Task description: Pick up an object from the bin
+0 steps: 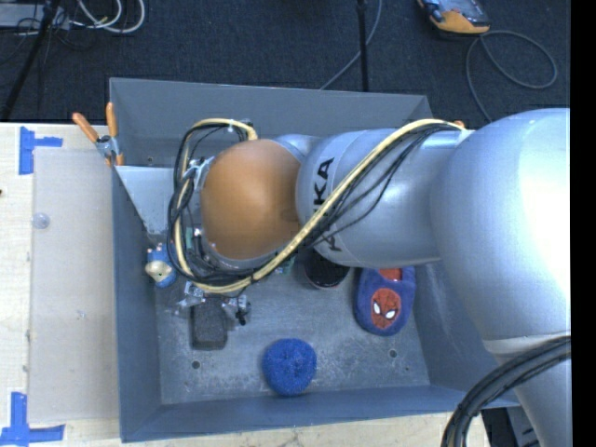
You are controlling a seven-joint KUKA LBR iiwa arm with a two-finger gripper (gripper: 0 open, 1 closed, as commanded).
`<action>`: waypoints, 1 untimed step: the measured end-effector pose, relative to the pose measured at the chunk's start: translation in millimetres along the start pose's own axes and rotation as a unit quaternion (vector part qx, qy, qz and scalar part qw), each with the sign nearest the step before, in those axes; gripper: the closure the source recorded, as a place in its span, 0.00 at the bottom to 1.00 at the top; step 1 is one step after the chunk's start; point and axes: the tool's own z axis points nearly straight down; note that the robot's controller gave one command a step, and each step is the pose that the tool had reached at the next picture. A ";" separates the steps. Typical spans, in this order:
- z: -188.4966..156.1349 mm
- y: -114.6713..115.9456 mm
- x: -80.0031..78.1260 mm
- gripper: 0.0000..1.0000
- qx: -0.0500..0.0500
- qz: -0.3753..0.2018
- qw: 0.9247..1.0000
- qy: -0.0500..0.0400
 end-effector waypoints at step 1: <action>-19.2 2.0 0.8 1.00 -0.003 0.008 1.000 0.001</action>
Offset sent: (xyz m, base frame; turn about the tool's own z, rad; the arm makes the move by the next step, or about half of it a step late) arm 0.0001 -0.0001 0.0301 0.0000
